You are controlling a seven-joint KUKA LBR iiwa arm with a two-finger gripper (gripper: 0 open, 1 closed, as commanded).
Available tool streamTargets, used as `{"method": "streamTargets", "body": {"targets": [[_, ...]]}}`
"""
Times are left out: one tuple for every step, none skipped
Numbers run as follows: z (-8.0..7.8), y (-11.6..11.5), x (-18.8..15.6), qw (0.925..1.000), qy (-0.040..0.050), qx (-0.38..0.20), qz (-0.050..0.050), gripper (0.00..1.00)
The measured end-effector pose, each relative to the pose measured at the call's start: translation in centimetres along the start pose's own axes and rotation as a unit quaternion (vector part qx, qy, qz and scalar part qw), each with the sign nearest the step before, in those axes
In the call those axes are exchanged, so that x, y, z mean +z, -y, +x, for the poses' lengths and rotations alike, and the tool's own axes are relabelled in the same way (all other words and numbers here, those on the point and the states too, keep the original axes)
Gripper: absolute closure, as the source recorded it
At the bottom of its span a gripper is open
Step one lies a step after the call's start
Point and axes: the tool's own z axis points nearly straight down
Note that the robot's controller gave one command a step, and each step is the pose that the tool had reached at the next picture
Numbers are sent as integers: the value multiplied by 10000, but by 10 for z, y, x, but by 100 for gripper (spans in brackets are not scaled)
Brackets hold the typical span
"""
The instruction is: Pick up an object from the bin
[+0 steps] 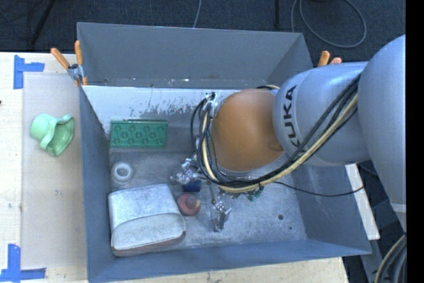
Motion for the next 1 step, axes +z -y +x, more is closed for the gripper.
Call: {"method": "streamTargets", "body": {"targets": [[1,1,-1,10000,-18,30,-9,100]]}}
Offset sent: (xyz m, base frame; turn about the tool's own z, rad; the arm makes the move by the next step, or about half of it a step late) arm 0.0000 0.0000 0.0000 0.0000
